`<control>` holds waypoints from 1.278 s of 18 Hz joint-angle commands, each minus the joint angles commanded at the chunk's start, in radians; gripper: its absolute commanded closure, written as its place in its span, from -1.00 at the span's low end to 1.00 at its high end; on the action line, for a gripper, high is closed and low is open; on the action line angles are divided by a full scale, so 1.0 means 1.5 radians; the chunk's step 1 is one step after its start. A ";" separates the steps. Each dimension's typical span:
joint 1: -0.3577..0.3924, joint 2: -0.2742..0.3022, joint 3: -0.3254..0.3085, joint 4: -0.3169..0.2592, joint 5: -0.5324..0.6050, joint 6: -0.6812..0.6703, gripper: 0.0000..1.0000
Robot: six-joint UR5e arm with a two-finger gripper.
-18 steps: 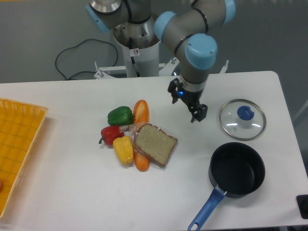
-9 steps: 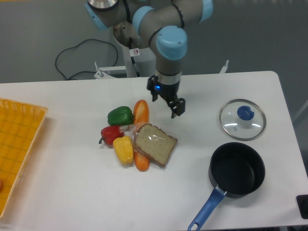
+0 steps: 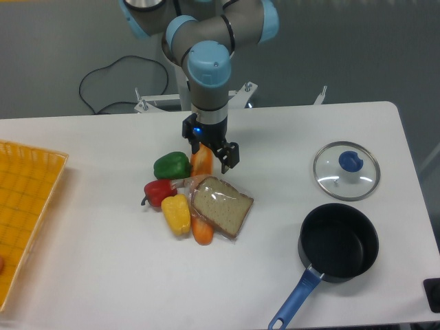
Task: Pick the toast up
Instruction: 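Lower the open gripper onto the edge of the bagged toast slice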
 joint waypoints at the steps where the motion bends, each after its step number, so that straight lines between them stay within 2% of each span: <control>1: -0.002 -0.003 0.000 0.000 0.000 -0.003 -1.00; 5: -0.018 -0.016 0.002 0.014 0.002 -0.026 -1.00; 11: -0.047 -0.049 0.026 0.014 0.009 -0.066 -0.97; 15: -0.082 -0.075 0.046 0.015 0.052 -0.101 -0.97; 19: -0.093 -0.084 0.054 0.018 0.055 -0.107 -0.93; 23: -0.099 -0.085 0.054 0.018 0.055 -0.107 -0.64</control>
